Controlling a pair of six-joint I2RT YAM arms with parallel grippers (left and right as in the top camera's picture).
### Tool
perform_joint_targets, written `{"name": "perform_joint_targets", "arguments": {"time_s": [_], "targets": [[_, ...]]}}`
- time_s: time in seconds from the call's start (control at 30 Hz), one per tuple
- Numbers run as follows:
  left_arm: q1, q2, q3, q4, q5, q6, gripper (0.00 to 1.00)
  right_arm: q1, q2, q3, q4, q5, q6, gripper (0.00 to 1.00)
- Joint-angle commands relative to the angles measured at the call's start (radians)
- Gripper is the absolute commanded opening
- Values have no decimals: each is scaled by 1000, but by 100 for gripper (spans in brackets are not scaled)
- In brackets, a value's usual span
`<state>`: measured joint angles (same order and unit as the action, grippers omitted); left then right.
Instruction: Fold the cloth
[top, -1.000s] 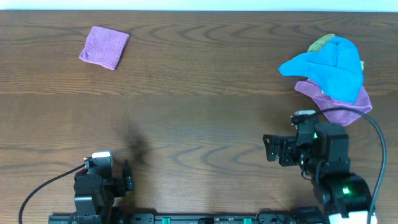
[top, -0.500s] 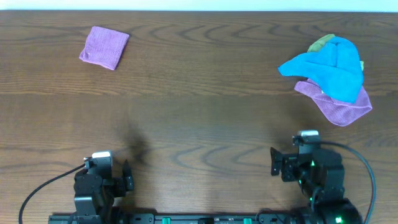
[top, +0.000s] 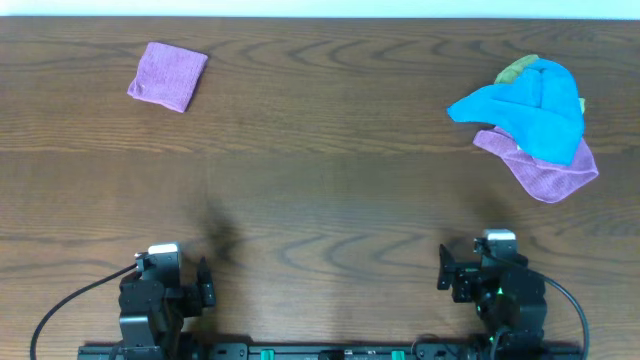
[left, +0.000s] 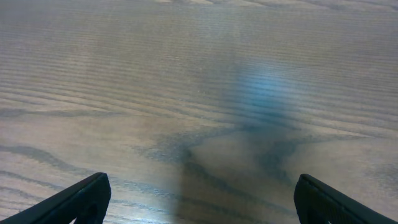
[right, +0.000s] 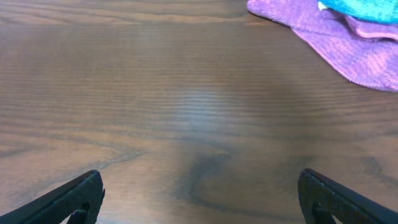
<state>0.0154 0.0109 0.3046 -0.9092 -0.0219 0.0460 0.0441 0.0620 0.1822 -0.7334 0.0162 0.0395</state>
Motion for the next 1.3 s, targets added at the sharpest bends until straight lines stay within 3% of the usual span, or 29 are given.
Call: {"name": "perform_joint_targets", "arguments": {"time_s": [0.0,1.27], "targets": [[-6,-7,-8,-60,-11,21,95,-23,-25,-22,-3,19,-21,99],[-6,-7,-8,-60,-11,21,95,-32,-32,-21,-2,39,-56,99]]}}
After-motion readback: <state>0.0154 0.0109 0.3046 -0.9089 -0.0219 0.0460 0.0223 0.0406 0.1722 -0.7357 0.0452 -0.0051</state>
